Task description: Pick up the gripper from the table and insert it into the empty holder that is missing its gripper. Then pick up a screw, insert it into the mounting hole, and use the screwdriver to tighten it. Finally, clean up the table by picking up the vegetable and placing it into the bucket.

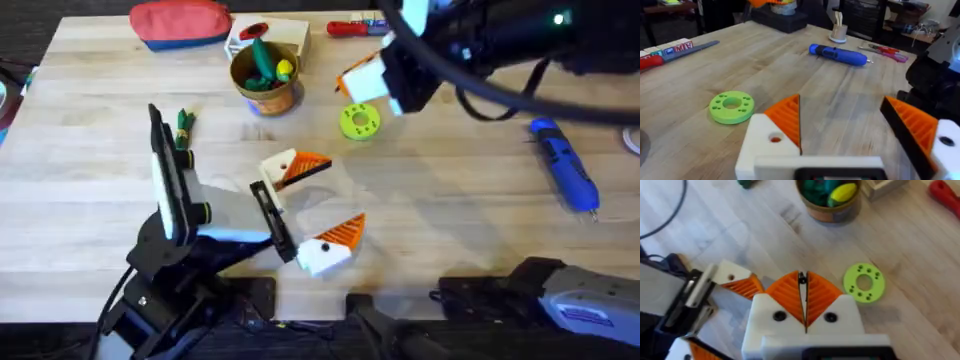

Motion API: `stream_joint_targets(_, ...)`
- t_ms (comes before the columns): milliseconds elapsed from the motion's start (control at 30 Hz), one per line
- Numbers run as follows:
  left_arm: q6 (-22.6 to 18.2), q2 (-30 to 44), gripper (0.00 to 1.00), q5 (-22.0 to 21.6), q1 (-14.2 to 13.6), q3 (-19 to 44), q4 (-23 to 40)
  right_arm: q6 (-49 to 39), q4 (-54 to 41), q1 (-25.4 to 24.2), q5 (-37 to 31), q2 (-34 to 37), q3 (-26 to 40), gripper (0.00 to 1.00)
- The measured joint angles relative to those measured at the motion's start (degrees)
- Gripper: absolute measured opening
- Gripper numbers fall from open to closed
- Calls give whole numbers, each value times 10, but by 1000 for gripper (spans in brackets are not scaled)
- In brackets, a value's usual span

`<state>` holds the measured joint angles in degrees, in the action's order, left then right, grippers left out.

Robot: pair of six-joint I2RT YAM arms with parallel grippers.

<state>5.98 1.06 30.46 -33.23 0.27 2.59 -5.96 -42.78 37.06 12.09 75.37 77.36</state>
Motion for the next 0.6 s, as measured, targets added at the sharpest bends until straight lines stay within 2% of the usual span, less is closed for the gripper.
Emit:
stream_joint_targets(267,0,0,987,0,0,0,0,42,1,115,9,18,0,4)
stream_joint_targets(433,0,0,987,0,0,0,0,58,5,150,9,33,0,4)
stream_joint_targets(600,0,0,987,0,0,0,0,73,6,162,9,39,0,4)
